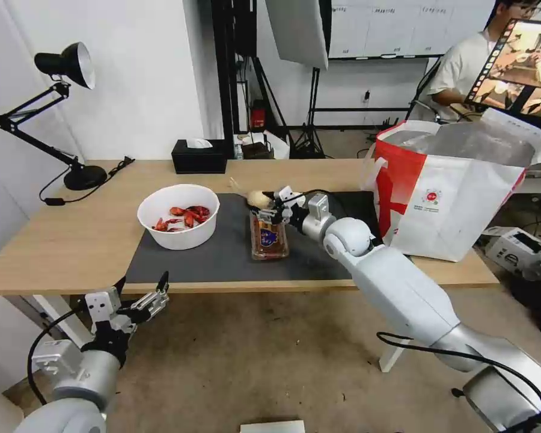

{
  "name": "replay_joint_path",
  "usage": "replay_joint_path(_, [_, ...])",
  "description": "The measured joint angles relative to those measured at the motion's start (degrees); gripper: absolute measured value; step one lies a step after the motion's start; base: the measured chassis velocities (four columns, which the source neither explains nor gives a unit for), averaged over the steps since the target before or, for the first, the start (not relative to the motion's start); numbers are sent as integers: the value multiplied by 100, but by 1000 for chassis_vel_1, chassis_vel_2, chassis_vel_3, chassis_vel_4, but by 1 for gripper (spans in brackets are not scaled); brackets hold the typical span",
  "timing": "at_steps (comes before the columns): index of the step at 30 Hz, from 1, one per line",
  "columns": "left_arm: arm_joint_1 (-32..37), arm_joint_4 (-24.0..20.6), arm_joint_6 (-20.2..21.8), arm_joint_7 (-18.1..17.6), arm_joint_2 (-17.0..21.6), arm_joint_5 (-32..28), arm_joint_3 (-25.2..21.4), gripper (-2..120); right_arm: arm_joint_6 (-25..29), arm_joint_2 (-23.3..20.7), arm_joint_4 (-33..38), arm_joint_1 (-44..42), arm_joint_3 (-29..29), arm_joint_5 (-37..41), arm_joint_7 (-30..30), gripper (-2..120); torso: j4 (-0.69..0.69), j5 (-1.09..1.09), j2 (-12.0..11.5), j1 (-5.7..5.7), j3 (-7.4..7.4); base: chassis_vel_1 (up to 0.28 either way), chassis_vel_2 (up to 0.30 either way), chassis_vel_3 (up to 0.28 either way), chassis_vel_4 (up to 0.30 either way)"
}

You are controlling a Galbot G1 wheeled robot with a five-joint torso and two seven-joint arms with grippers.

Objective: Pick up the trash from the table and place it into the takeout bag.

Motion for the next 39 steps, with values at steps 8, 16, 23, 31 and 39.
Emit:
replay_joint_path(8, [-44,36,0,4,52,-48,0,100,-130,35,-232,86,-49,28,-83,20,0,0,0,0,0,0,0,0,0])
replay_joint_path(16, [-65,64,0,12,82,-91,-10,100,-344,35,-231,87,-86,222,-9,0,0,0,0,0,0,0,0,0,0])
replay_joint_path(23, [-46,54,0,18,92,-98,-39,100,-428,37,-258,87,-88,256,-10,0,0,0,0,0,0,0,0,0,0])
replay_joint_path(31, [-56,31,0,19,99,-110,-31,100,-484,13,-204,62,-84,262,29,0,0,0,0,0,0,0,0,0,0])
replay_joint_path(39, [-85,13,10,29,99,-171,-11,100,-495,-41,-108,-10,-60,262,80,0,0,0,0,0,-1,0,0,0,0])
